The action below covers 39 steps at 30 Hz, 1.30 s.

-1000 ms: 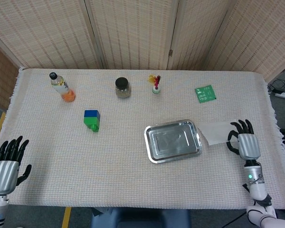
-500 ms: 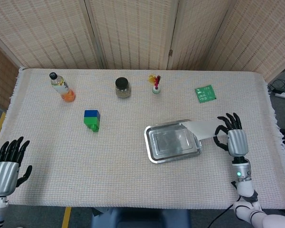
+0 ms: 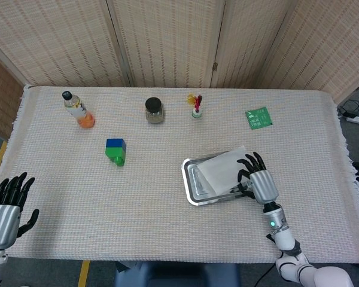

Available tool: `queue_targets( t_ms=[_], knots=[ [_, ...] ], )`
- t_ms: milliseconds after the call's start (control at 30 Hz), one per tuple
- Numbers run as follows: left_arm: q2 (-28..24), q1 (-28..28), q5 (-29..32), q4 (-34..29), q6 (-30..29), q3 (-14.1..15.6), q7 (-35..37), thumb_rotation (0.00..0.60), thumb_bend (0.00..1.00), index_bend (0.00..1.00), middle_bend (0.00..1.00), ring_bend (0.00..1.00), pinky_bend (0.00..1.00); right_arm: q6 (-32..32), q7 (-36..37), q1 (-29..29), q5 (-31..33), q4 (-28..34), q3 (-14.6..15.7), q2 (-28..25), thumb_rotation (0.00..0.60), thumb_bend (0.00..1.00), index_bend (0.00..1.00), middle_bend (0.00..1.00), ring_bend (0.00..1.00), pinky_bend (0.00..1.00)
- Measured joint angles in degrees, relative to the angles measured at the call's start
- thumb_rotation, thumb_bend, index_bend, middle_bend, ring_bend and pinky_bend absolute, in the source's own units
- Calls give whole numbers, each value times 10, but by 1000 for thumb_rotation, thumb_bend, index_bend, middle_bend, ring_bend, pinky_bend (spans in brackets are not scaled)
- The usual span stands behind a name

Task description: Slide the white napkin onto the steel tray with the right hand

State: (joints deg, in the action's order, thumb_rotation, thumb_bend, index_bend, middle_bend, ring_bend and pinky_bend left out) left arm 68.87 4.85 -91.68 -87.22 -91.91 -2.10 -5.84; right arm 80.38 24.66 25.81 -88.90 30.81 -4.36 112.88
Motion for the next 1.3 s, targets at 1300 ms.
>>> queue_targets(
  t_ms=[1300],
  knots=[
    [-30,-6,-41,-16,-17,16,68,600,444,0,0,0,0,31,-331,-58,54,285,-22,0,600,537,789,264,86,0]
  ],
)
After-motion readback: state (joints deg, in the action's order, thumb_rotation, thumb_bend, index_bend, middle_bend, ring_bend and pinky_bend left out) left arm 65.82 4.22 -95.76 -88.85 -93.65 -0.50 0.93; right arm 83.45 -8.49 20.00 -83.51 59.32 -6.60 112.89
